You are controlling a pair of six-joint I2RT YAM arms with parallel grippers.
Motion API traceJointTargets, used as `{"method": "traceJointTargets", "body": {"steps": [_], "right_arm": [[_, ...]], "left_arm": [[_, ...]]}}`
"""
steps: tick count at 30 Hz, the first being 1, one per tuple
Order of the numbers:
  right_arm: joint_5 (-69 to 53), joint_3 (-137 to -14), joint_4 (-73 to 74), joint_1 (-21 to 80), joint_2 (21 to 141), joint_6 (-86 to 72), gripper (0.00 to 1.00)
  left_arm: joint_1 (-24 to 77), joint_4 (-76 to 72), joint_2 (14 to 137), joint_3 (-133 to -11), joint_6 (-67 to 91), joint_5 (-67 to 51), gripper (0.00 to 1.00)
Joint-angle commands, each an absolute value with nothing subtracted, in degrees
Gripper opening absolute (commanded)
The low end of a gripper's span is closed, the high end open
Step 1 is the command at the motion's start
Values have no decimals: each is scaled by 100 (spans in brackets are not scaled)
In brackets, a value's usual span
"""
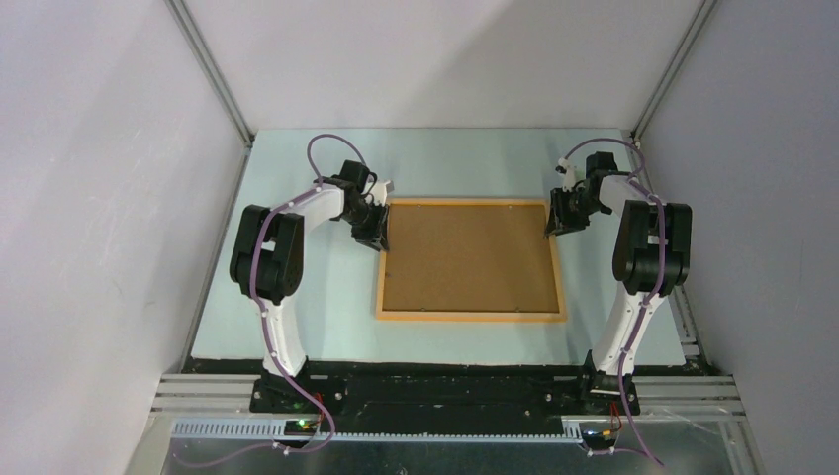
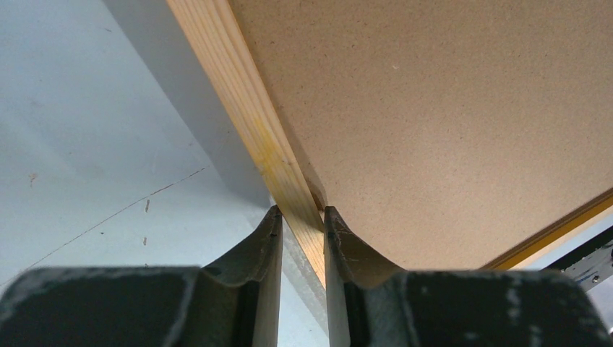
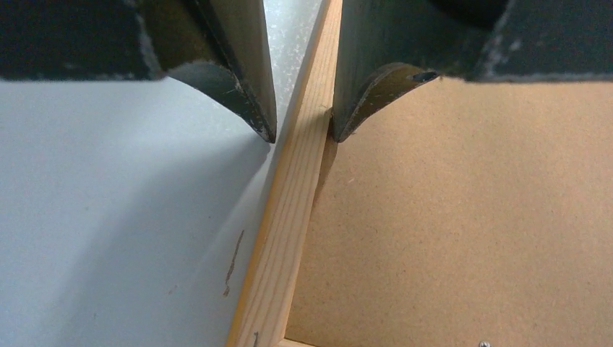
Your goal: Put the photo into the frame
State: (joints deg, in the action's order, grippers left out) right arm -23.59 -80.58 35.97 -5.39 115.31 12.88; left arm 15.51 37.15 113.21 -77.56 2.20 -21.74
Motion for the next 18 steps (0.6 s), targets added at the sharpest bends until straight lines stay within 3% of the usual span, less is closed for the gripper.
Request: {"method": "traceJointTargets", "body": {"steps": [1,18], "right_arm": [[-2559,-8007,3918,-570,11405,1747,39],[-3189,-8285,4047,-844,11292,1350,48]], "left_arm": [[1554,3464,11261,-7599,116,-2118,22],[1549,3470,11222,-7574,114,-2089,23]]}}
